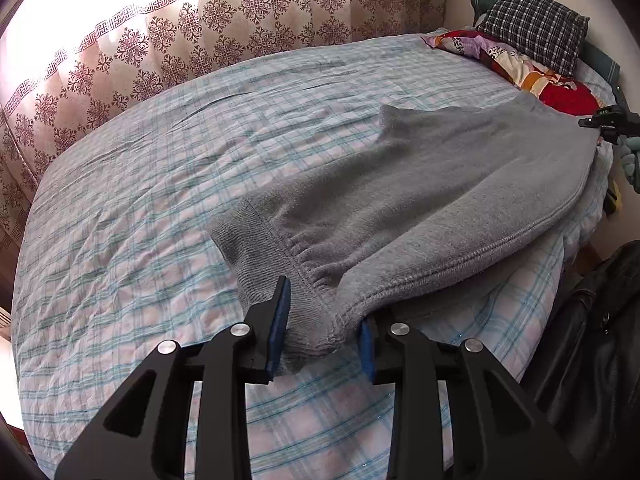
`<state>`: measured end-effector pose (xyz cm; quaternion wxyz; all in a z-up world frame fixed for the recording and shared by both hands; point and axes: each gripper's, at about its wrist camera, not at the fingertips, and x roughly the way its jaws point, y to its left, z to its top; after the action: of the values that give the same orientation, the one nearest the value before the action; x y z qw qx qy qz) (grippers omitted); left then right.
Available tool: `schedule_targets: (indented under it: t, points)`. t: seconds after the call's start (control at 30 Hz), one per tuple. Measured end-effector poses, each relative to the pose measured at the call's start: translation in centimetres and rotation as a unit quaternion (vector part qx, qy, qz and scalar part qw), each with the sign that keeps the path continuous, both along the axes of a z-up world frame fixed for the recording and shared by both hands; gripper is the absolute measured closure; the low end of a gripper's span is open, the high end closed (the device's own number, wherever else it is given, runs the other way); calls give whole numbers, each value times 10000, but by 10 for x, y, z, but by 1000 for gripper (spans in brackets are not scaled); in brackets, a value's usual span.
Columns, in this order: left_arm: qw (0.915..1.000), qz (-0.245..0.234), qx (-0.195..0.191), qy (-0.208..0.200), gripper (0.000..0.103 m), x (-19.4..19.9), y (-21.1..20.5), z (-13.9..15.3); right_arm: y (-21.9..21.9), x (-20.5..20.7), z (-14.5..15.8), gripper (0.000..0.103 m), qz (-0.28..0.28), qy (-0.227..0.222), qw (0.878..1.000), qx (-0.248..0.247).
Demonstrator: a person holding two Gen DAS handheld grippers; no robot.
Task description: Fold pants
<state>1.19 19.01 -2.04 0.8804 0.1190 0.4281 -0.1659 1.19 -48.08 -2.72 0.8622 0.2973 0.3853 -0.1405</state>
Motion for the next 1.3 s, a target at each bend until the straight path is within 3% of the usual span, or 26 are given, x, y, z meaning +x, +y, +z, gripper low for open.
schedule_targets:
  t: [0.1, 0.27, 0.4, 0.47, 0.5, 0.53, 0.63, 0.73, 0.8, 0.87, 1.03, 1.13, 1.3]
  points:
    - [10000, 29, 73, -24, 69, 1, 0, 0, 6, -5, 4, 98, 85, 25, 9997, -248]
    - [9999, 127, 37, 6, 67, 2, 2, -3, 4, -8, -36, 97, 88, 578, 9981, -198]
    - [9998, 78, 178, -55, 67, -2, -1, -2, -1, -11, -34, 92, 56, 491, 9987, -96]
    - [9997, 87, 241, -42, 63, -4, 0, -3, -4, -15, -25, 80, -109, 448, 9985, -310]
    - [9995, 140, 296, -29, 54, -5, 1, -3, -6, -18, -19, 74, -226, 403, 9980, -426]
    - [9993, 207, 322, -15, 45, -6, 4, -4, -8, -22, -14, 73, -317, 377, 9973, -545]
    - [9988, 374, 309, 80, 31, -10, 16, -7, -5, -27, -4, 69, -434, 372, 9939, -946]
    - [9985, 476, 252, 94, 29, -12, 23, -4, 11, -23, 3, 68, -420, 447, 9864, -1527]
    - [9984, 481, 289, 43, 29, -15, 23, -1, 25, -20, 12, 56, -454, 487, 9748, -2131]
    - [9984, 453, 348, 17, 29, -17, 22, 1, 33, -21, 23, 51, -473, 424, 9663, -2493]
    - [9968, 605, 518, 42, 29, -21, 32, 1, 34, -29, 35, 50, -703, 301, 9627, -2594]
    - [9948, 934, 398, 104, 29, -20, 51, 2, 43, -26, 31, 48, -546, 278, 9631, -2621]
    - [9877, 1426, -471, 439, 29, 5, 68, 5, 83, -11, 22, 48, 179, 162, 9669, -2542]
